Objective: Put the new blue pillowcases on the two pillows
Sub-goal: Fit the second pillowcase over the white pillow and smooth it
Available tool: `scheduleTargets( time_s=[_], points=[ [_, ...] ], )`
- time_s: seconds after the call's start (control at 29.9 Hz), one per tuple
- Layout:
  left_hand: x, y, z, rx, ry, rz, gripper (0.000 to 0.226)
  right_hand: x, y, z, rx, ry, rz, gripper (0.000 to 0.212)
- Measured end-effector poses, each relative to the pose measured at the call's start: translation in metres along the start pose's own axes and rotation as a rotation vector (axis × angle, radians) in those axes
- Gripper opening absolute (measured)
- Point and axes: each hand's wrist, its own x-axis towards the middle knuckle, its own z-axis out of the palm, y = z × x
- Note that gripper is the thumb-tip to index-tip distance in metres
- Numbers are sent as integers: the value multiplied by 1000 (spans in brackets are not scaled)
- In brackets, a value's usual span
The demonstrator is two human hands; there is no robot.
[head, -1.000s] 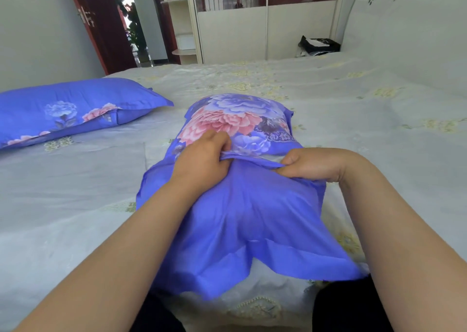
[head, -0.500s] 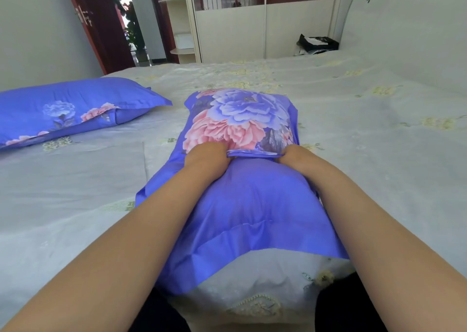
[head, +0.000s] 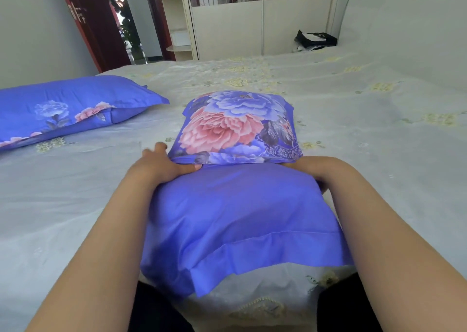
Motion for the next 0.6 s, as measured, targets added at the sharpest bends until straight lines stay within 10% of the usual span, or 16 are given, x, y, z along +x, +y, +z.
scheduleTargets(
  time_s=[0.1, 0.2, 0.37, 0.6],
  points=[
    [4, -15, 9, -219, -147, 39, 92, 5, 6, 7, 154, 87, -239, 19],
    [5, -17, 13, -356, 3, 155, 37, 11, 0, 12, 307, 320, -526, 36],
    [-7, -11, -4, -548, 263, 345, 15, 5, -15, 14, 270, 564, -921, 36],
    [12, -13, 5, -321, 235, 141, 47, 21, -14, -9, 211, 656, -339, 55]
  ],
)
